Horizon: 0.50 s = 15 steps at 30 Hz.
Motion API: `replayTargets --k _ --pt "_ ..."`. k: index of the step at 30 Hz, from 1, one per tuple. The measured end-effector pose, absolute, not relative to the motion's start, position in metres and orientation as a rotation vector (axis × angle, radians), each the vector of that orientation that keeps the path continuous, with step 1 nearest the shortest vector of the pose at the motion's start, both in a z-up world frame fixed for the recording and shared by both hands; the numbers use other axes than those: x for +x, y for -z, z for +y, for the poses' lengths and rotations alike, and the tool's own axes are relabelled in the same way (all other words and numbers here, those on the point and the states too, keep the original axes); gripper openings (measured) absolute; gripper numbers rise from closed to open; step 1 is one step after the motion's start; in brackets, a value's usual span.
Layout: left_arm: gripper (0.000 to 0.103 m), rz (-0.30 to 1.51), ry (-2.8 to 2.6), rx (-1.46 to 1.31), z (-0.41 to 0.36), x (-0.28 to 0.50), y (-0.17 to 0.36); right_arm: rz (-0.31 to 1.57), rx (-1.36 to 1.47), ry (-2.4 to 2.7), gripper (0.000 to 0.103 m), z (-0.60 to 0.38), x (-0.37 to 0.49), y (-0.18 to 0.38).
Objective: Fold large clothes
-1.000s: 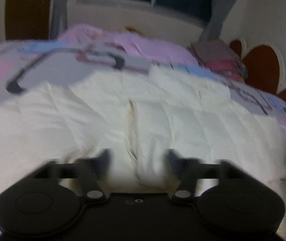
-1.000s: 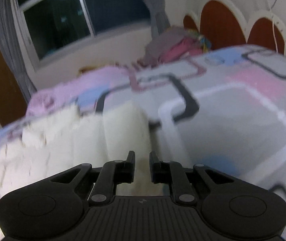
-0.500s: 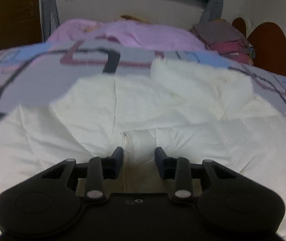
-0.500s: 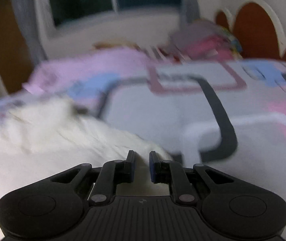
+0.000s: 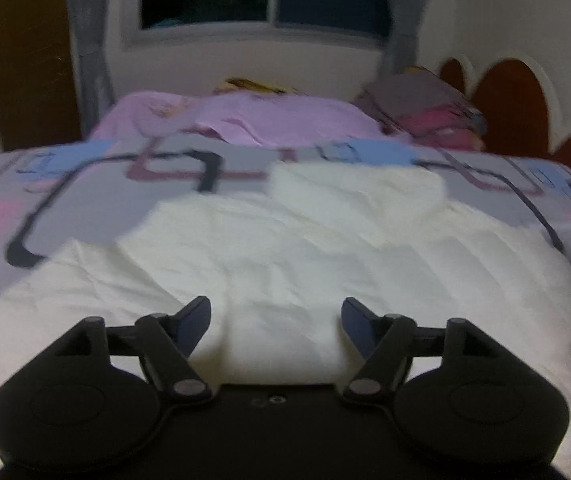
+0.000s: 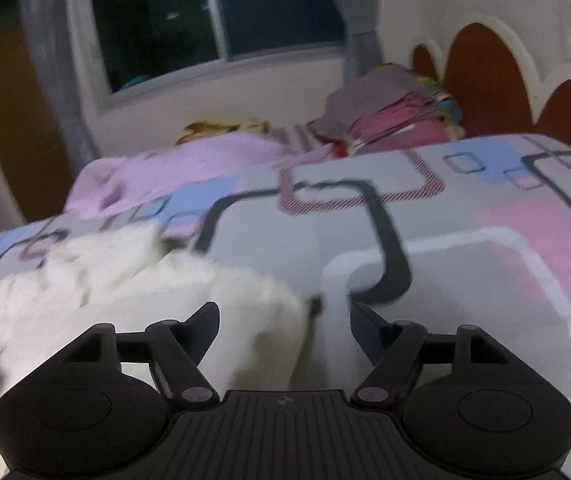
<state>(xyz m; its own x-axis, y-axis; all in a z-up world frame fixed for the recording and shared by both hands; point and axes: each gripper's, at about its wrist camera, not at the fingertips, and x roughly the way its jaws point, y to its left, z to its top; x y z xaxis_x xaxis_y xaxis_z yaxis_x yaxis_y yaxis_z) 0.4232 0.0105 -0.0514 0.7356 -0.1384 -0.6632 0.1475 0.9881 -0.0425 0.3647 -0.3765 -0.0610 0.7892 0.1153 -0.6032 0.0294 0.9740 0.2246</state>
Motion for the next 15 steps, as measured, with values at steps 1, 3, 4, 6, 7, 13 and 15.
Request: replayTargets --k 1,3,4,6,7,13,15 --pt "0.068 0.738 0.174 0.006 0.005 0.421 0.055 0.68 0.223 -0.061 0.047 -0.369 0.36 0.064" --pt "0.065 0.763 0.186 0.012 -0.006 0.417 0.065 0.726 0.218 -0.088 0.042 -0.354 0.353 0.074" --pt "0.065 0.775 0.194 0.024 -0.01 0.417 0.071 0.744 0.221 -0.09 0.042 -0.349 0.351 0.08" --pt "0.066 0.813 0.186 0.094 -0.018 0.417 0.084 0.836 0.18 -0.051 0.042 -0.334 0.359 0.102" --pt "0.067 0.836 0.186 0.117 -0.017 0.418 0.092 0.872 0.178 -0.034 0.042 -0.333 0.363 0.113" --pt "0.066 0.833 0.171 0.084 -0.008 0.415 0.097 0.804 0.223 -0.011 0.042 -0.333 0.352 0.098" --pt "0.073 0.786 0.154 0.076 -0.001 0.409 0.086 0.761 0.227 0.0 0.042 -0.335 0.343 0.088"
